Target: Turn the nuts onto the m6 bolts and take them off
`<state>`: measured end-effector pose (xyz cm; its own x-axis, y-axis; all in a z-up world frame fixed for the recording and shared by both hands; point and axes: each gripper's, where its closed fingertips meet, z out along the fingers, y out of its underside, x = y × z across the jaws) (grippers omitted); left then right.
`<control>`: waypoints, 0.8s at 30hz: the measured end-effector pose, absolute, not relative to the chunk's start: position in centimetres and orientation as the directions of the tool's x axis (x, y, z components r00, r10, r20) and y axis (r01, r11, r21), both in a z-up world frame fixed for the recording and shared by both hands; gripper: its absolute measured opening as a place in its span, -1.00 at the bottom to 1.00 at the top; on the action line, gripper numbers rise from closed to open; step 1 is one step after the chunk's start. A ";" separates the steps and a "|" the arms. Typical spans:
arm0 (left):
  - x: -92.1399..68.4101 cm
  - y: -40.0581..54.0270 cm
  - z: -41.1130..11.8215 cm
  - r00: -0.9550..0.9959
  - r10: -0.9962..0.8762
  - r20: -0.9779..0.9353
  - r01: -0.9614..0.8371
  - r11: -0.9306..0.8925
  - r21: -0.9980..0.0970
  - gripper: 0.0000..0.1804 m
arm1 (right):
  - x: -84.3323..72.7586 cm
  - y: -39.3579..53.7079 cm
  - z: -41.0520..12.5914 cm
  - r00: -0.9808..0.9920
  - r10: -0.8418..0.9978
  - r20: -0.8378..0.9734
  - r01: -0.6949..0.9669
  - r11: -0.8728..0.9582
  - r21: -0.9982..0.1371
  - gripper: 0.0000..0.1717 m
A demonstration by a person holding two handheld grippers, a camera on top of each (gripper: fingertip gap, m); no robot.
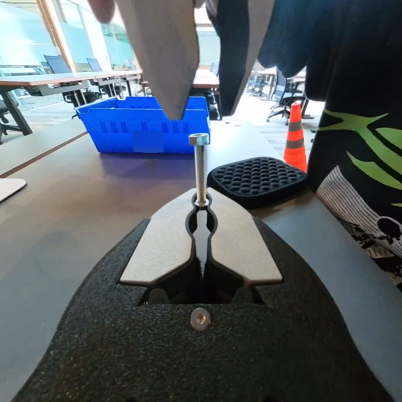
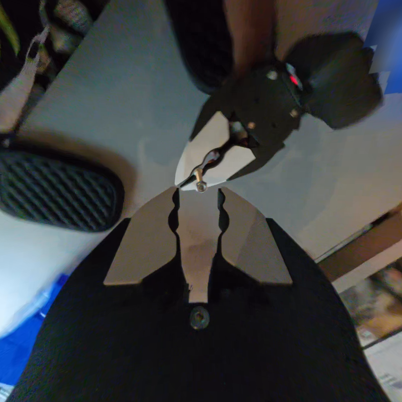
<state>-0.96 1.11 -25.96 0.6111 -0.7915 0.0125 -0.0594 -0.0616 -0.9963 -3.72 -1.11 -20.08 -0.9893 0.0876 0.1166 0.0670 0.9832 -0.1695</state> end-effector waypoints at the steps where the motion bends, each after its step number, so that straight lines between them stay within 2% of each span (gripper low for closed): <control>1: -0.9 1.0 -25.9 0.602 -0.799 0.013 -0.058 -0.061 -0.996 -0.97 | -3.4 -1.1 -20.1 -0.994 -0.008 0.108 -0.025 0.987 -0.160 -0.60; 3: -0.8 0.8 -25.9 0.587 -0.810 0.013 -0.057 -0.058 -0.997 -0.97 | -3.2 -1.5 -20.1 -0.989 -0.125 0.079 -0.137 0.974 -0.182 -0.65; 7: -0.7 0.7 -25.9 0.573 -0.819 0.018 -0.052 -0.058 -0.997 -0.97 | -3.7 -1.5 -20.7 -0.976 -0.211 0.046 -0.216 0.961 -0.172 -0.76; 14: -0.8 0.7 -25.8 0.576 -0.818 0.020 -0.049 -0.059 -0.997 -0.97 | -4.0 -1.3 -21.4 -0.974 -0.221 0.056 -0.227 0.965 -0.135 -0.87; 17: -1.1 1.0 -25.7 0.604 -0.797 0.018 -0.041 -0.054 -0.998 -0.97 | -4.4 -1.1 -21.3 -0.993 -0.098 0.066 -0.105 0.987 -0.122 -0.88; 21: -1.6 1.6 -25.7 0.658 -0.753 0.012 -0.039 -0.050 -0.998 -0.97 | -4.4 -0.5 -21.3 -0.980 0.186 0.076 0.179 0.980 -0.085 -0.88; 24: -1.6 1.8 -25.8 0.673 -0.739 0.000 -0.053 -0.049 -0.997 -0.97 | -4.4 -0.4 -21.4 -0.912 0.403 0.074 0.394 0.912 -0.111 -0.88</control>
<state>-1.59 1.79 -25.82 0.6732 -0.7394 0.0004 -0.0528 -0.0487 -0.9974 -4.36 -0.43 -21.43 -0.9122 0.4029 0.0744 0.3939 0.9124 -0.1114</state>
